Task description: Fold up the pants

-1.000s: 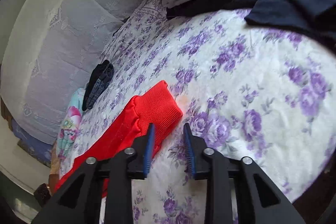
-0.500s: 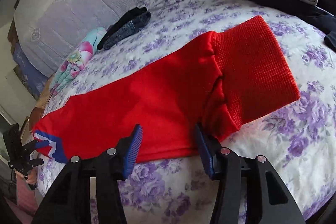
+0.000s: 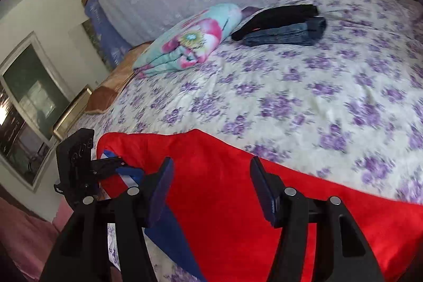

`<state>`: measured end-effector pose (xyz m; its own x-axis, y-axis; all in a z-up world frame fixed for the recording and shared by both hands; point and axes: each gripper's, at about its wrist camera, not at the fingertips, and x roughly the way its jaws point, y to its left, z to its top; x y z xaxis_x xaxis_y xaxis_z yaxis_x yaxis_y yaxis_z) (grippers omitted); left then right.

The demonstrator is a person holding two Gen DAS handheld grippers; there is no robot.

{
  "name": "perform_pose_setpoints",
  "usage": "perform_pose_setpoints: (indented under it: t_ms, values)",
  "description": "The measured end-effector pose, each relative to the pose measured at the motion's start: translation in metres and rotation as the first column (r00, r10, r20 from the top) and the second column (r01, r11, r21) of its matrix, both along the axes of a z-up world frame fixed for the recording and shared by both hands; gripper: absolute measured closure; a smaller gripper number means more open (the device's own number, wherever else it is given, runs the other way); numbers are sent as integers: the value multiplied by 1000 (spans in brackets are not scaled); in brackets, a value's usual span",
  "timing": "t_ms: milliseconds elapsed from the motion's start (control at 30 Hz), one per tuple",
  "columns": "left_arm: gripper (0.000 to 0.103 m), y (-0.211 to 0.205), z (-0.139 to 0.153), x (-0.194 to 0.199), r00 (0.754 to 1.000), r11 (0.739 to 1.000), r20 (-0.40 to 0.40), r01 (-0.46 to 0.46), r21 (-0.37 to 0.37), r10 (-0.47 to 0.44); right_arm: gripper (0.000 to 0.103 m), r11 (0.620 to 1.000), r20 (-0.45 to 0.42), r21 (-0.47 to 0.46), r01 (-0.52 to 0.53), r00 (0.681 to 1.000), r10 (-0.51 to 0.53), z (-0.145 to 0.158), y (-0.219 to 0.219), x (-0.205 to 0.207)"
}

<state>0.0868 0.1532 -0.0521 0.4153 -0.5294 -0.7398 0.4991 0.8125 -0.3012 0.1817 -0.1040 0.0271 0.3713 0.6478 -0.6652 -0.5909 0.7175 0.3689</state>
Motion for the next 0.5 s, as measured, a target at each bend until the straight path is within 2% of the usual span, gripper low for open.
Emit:
perform_pose_setpoints:
  t_ms: [133, 300, 367, 500]
  values:
    - [5, -1, 2, -4, 999, 999, 6, 43, -28, -42, 43, 987, -33, -99, -128, 992, 126, -17, 50, 39]
    - [5, 6, 4, -4, 999, 997, -5, 44, -65, -45, 43, 940, -132, -223, -257, 964, 232, -49, 90, 76]
    - [5, 6, 5, -3, 999, 997, -6, 46, -67, -47, 43, 912, -183, -222, -345, 933, 308, -54, 99, 76]
    - [5, 5, 5, -1, 999, 996, -13, 49, -77, -50, 43, 839, -240, -163, -519, 846, 477, -47, 106, 58]
